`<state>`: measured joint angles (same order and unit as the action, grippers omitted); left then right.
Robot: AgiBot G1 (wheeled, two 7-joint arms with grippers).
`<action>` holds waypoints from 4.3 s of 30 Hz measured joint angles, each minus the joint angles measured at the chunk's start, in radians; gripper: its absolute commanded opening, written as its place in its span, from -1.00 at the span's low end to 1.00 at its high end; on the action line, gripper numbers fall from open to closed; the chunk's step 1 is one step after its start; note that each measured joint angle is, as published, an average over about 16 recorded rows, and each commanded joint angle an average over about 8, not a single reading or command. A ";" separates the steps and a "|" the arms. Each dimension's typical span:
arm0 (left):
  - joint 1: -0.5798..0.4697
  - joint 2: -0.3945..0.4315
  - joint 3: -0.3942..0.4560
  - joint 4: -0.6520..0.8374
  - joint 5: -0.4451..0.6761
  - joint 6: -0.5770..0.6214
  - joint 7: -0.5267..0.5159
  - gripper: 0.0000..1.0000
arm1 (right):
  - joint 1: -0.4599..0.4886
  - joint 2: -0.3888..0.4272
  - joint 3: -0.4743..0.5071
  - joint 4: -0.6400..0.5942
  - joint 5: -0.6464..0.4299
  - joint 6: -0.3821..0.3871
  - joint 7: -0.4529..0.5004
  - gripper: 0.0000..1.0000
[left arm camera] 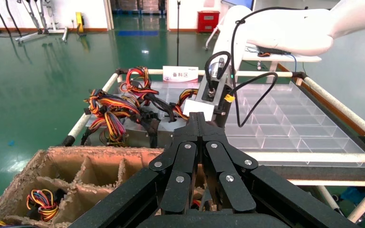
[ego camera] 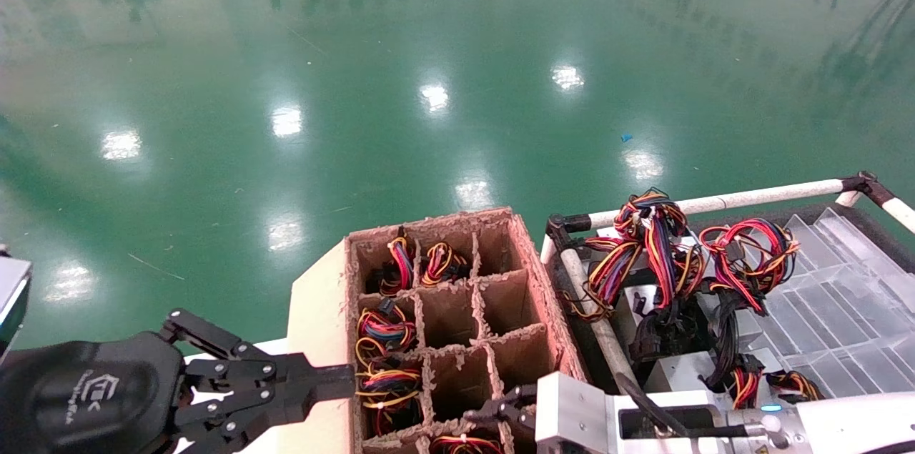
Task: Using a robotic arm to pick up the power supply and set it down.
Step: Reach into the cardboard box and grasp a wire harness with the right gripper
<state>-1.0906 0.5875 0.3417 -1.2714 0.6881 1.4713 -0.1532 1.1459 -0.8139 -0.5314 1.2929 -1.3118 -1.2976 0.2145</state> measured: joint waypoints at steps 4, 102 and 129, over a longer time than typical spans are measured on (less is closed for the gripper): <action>0.000 0.000 0.000 0.000 0.000 0.000 0.000 0.51 | 0.001 0.005 0.000 0.005 0.002 -0.005 0.011 -1.00; 0.000 -0.001 0.002 0.000 -0.001 -0.001 0.001 1.00 | 0.095 0.017 -0.022 -0.025 0.019 -0.139 0.052 1.00; -0.001 -0.001 0.002 0.000 -0.002 -0.001 0.001 1.00 | 0.146 -0.044 -0.087 -0.014 -0.101 -0.129 0.144 -0.95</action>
<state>-1.0912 0.5867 0.3440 -1.2714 0.6866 1.4704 -0.1520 1.2923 -0.8580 -0.6182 1.2793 -1.4125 -1.4269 0.3581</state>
